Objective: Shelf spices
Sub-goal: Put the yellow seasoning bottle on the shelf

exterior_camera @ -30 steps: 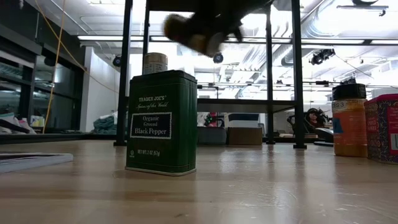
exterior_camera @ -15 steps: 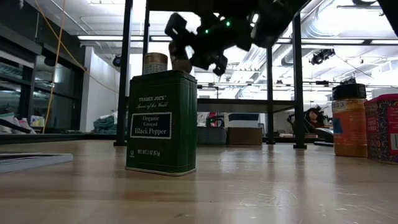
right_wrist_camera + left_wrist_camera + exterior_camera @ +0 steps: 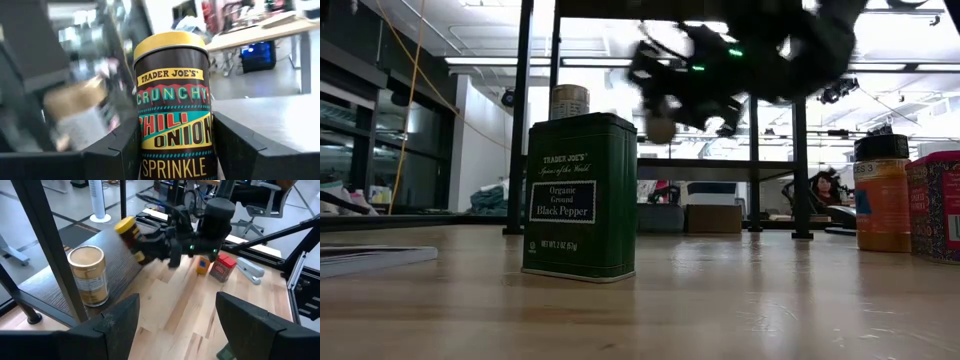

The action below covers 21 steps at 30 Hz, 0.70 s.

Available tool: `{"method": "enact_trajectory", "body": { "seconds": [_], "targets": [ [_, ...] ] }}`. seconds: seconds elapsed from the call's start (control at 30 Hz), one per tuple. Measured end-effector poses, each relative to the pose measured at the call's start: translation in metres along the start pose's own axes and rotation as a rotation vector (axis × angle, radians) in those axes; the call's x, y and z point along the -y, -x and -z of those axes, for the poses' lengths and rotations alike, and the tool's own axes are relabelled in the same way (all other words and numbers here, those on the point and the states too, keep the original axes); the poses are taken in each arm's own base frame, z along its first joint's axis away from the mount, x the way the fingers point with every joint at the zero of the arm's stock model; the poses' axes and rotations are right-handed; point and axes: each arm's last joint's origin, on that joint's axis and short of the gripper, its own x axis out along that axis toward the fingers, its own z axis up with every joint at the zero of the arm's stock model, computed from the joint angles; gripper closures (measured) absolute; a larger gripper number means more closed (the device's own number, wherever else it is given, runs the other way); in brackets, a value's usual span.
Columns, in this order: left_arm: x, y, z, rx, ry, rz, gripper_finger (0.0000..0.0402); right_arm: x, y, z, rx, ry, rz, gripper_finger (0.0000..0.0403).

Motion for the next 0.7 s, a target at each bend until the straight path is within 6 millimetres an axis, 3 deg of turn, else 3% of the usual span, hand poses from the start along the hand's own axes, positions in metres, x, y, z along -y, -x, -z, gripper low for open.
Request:
{"method": "enact_trajectory", "body": {
  "seconds": [0.13, 0.23, 0.53, 0.7],
  "targets": [
    [0.001, -0.001, 0.001, -0.002, -0.004, -0.002, 0.0143, 0.044, 0.027, 0.001, 0.123, -0.166, -0.023, 0.0210],
    [0.000, -0.001, 0.002, -0.004, -0.022, -0.014, 0.0143, 0.055, 0.032, -0.003, 0.115, -0.129, -0.106, 0.0210],
    [-0.006, -0.005, 0.003, -0.007, -0.064, -0.082, 0.0143, 0.021, -0.023, -0.026, 0.138, 0.234, -0.255, 0.0210],
    [-0.008, -0.005, 0.006, -0.059, -0.082, -0.070, 0.0143, 0.031, -0.044, -0.017, 0.085, 0.258, -0.274, 0.0208]
  ]
}}
